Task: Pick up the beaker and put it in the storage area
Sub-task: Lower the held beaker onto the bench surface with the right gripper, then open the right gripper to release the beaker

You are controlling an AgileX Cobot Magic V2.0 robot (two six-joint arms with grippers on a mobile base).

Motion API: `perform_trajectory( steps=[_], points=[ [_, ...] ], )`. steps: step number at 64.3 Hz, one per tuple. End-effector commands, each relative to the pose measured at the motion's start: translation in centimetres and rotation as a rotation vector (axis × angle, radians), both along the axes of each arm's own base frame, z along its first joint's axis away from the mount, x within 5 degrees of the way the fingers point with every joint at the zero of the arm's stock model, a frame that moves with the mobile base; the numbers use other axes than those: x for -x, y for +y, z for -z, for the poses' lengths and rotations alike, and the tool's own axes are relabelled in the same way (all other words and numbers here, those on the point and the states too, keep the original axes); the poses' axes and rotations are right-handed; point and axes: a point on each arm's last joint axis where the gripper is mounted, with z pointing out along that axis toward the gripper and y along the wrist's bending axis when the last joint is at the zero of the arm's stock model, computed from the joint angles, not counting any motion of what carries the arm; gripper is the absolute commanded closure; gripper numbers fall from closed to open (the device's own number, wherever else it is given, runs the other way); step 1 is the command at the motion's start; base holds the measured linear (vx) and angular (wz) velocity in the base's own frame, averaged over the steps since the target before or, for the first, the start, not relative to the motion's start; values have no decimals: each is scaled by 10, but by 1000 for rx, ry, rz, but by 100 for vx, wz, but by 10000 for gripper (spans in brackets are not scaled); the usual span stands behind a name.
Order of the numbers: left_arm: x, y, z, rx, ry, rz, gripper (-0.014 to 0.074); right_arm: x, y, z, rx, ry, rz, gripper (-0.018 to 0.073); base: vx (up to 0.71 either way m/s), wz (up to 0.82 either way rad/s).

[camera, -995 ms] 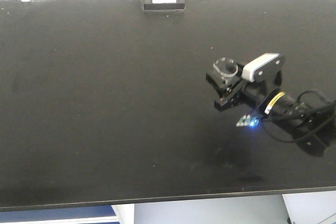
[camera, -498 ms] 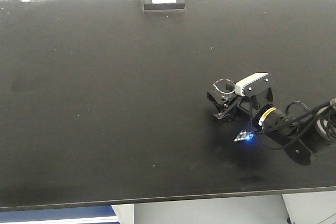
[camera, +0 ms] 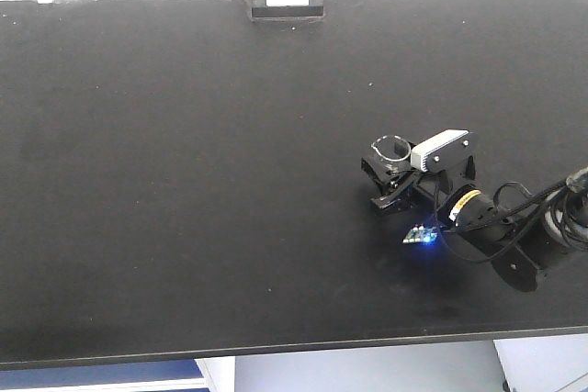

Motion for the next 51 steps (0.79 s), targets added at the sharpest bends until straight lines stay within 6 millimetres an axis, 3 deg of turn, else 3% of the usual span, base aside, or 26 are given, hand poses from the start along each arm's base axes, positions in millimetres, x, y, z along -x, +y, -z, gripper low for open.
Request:
perform_trajectory(
  steps=[1,23,51],
  points=[
    [1,1,-16,19,-117,-7,603,-4,-1,-17,-65,-121,23,187,0,0],
    [1,1,-16,19,-117,-7,603,-4,-2,-17,-67,-117,42,-67,0,0],
    [1,1,-16,19,-117,-7,603,-2,-2,-19,-61,-122,30,-75,0,0]
  ],
)
